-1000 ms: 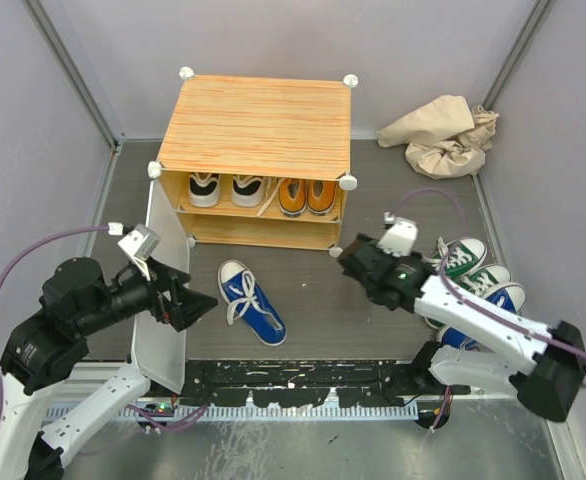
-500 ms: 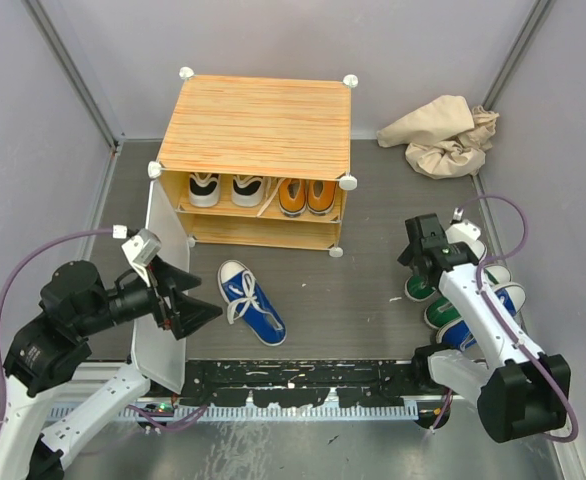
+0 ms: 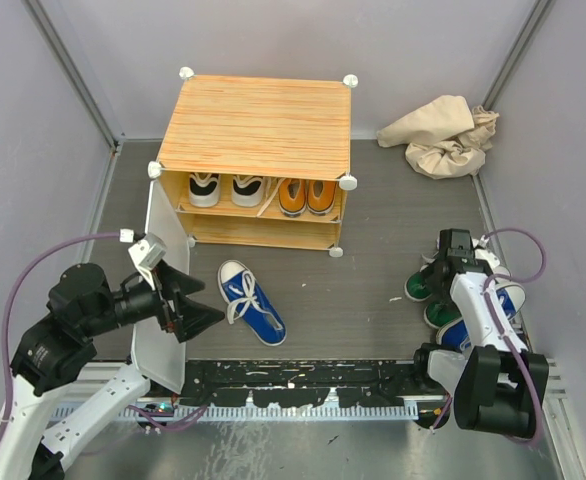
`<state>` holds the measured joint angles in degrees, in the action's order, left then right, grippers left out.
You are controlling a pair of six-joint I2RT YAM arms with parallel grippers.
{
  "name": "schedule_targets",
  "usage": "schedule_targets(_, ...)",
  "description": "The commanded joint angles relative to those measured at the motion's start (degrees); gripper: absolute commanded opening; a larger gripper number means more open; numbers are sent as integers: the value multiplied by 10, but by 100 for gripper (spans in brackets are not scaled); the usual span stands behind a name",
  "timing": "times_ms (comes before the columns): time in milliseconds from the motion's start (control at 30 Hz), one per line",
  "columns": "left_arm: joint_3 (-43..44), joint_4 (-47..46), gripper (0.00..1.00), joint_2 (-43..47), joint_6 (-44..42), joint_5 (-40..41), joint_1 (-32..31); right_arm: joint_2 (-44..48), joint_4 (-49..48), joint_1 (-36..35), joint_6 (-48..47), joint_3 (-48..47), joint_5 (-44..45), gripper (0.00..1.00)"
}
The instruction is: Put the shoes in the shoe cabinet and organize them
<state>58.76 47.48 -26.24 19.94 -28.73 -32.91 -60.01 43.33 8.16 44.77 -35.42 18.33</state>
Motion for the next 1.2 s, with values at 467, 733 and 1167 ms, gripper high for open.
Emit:
schedule_targets(467,-4,-33,98,-46,-8,31,-1,10,-216,-236,-96,24,-129,1)
schedule_targets(733,-7,-41,98,-59,11,36,-1,-75,-241,-405,-45,-13,-65,8)
schedule_targets(1167,-19,-51,98,-62,4,38,-1,57,39,-430,-16,-113,120,94)
